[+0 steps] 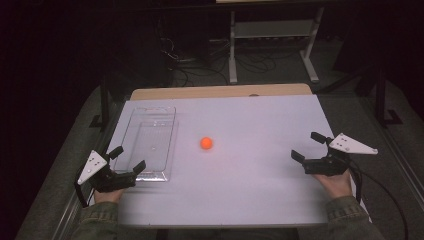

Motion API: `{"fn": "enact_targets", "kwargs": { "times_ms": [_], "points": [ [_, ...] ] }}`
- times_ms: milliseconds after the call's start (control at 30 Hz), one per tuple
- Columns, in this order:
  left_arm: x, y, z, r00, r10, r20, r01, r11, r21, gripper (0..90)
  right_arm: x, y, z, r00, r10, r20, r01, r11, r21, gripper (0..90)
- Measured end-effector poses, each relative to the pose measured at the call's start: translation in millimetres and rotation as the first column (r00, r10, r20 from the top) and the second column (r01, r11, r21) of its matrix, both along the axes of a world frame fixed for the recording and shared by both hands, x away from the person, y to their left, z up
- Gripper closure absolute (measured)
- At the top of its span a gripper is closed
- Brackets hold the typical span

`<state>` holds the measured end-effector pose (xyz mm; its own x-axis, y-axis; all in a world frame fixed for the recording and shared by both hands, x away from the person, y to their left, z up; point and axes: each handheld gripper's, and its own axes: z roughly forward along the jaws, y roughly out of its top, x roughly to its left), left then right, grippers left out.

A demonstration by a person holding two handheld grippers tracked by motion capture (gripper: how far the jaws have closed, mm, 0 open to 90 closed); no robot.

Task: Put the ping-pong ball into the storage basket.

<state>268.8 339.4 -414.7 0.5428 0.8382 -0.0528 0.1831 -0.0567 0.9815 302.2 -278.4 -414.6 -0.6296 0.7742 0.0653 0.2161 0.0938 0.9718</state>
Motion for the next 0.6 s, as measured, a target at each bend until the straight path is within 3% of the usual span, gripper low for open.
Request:
{"fn": "enact_targets", "kwargs": {
  "times_ms": [600],
  "points": [
    [-2.0,-12.1,10.7,0.9995,-0.032,-0.004,0.032,0.9978,0.058,0.0,-1.7,0.9,0.1,0.9999,0.016,-0.004,-0.016,0.9998,0.008,0.0]
  ]
}}
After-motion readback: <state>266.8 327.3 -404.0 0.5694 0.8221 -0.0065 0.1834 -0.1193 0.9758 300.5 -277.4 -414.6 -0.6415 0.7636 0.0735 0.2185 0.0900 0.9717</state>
